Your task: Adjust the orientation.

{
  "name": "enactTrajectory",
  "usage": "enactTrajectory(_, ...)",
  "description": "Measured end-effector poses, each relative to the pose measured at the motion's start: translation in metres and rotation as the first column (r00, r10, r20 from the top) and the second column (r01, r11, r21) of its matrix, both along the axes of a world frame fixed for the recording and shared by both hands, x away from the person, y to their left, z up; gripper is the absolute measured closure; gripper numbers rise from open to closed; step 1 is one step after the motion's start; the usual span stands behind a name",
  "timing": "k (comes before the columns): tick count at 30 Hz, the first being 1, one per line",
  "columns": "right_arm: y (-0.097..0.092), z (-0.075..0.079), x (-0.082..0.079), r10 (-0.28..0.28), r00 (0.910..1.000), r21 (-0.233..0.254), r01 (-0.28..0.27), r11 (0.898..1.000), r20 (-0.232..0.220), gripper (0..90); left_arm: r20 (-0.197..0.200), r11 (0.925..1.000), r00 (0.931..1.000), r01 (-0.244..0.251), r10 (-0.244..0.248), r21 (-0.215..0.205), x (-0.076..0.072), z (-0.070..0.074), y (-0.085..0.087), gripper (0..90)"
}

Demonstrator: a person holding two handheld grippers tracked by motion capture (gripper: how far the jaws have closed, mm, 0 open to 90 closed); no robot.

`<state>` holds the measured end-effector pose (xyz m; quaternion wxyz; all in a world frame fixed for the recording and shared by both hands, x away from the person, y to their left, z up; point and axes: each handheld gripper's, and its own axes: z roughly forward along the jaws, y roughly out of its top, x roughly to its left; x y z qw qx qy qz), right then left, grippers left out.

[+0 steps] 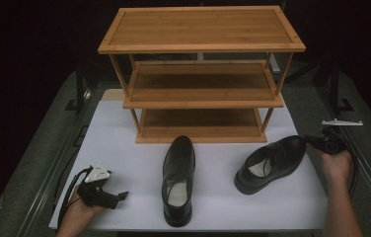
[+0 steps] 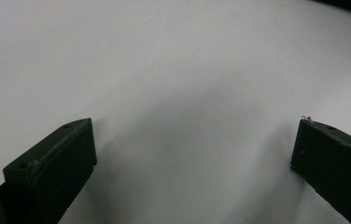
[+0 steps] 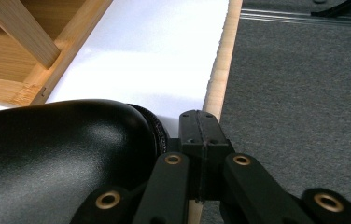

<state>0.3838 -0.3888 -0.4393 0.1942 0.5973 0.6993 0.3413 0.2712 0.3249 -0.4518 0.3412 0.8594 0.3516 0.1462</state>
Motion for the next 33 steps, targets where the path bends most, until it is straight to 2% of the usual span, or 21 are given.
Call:
enactTrajectory(4, 0.001, 0.000, -0.001, 0.002, 1.0000, -0.001, -0.002, 1.000, 0.005, 89.8, 0.000, 1.0000, 1.0000, -0.001, 0.001, 0.000, 0.000, 0.000, 0.000, 0.0)
enactTrajectory(7, 0.004, -0.001, -0.001, 0.017, 0.9998, 0.018, -0.018, 1.000, 0.006, 89.8, 0.000, 1.0000, 1.0000, 0.000, 0.000, 0.000, 0.000, 0.000, 0.000, 0.0)
enactTrajectory(17, 0.026, 0.000, -0.007, 0.080, 0.9968, -0.004, -0.080, 0.997, 0.009, 89.8, 0.002, 1.0000, 1.0000, -0.001, 0.001, -0.002, 0.000, 0.000, 0.000, 0.0)
enactTrajectory(23, 0.034, 0.000, -0.014, 0.091, 0.9958, 0.011, -0.091, 0.996, 0.010, 89.8, 0.002, 1.0000, 1.0000, -0.001, 0.001, -0.001, 0.000, 0.000, 0.000, 0.0)
enactTrajectory(33, 0.062, 0.001, -0.018, 0.172, 0.9850, 0.012, -0.172, 0.985, -0.003, 89.8, 0.001, 1.0000, 1.0000, 0.000, 0.000, 0.000, 0.000, 0.000, 0.000, 0.0)
